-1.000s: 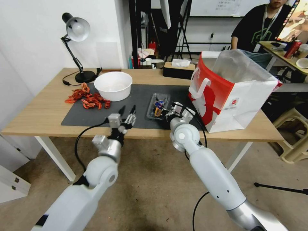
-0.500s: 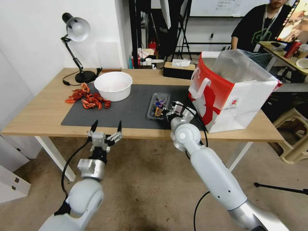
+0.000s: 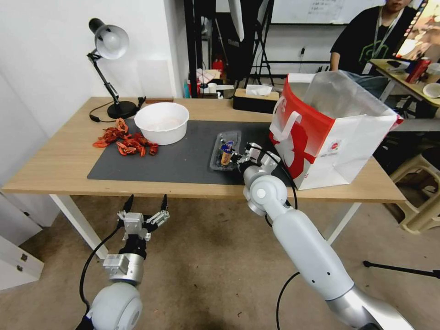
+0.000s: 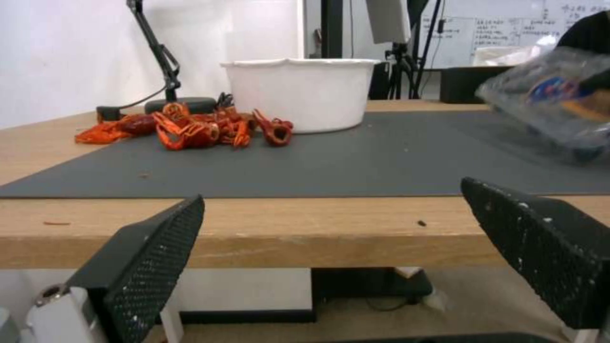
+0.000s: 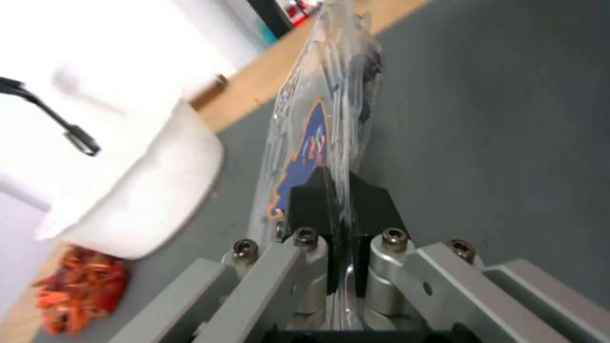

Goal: Close the takeout container lid, then place the container into the takeout bag.

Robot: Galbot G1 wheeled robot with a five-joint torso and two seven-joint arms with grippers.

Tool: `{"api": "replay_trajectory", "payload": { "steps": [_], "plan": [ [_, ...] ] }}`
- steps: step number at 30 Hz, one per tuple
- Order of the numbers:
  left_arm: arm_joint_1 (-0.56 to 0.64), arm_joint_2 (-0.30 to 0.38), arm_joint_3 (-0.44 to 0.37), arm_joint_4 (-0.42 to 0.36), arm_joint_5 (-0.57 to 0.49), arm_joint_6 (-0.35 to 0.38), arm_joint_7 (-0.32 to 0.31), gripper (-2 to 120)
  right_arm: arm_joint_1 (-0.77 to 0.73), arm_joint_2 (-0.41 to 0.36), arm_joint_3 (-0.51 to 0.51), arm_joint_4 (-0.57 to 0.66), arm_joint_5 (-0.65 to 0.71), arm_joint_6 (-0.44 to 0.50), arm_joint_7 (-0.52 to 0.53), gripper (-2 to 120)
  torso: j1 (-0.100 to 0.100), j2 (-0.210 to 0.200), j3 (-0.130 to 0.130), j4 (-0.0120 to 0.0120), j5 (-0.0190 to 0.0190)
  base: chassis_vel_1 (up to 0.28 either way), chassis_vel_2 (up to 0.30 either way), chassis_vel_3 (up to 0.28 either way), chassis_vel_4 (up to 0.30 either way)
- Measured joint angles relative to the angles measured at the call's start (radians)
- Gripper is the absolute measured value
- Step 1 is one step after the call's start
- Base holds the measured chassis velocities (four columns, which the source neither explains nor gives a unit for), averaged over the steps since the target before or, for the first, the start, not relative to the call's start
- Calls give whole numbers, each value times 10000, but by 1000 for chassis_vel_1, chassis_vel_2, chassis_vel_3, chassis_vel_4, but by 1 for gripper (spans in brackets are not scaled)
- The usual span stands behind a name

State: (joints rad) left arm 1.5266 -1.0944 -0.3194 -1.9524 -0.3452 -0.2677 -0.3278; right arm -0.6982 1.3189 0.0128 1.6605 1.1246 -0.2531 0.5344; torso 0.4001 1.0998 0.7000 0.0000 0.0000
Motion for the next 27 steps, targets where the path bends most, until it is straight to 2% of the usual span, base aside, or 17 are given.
{"api": "replay_trajectory", "payload": {
  "steps": [9,12,20,27],
  "plan": [
    [-45,43,-124,1,-61,-1,14,100,267,-912,522,1978,223,-400,-157,0,-1,0,0,-1,1,0,0,0,0],
    [-73,-10,-152,2,-63,0,15,100,657,-1476,1092,2915,384,-712,-119,0,-1,0,0,0,0,0,0,0,0],
    [-141,-61,-130,1,-52,0,27,100,1243,-2477,2684,3772,63,-1790,625,0,-1,0,0,-1,3,0,0,0,0],
    [-240,-69,-65,-9,-41,9,35,100,1094,-3283,3613,3770,-452,-1901,968,0,-1,1,0,-2,2,0,0,0,0]
  ]
}}
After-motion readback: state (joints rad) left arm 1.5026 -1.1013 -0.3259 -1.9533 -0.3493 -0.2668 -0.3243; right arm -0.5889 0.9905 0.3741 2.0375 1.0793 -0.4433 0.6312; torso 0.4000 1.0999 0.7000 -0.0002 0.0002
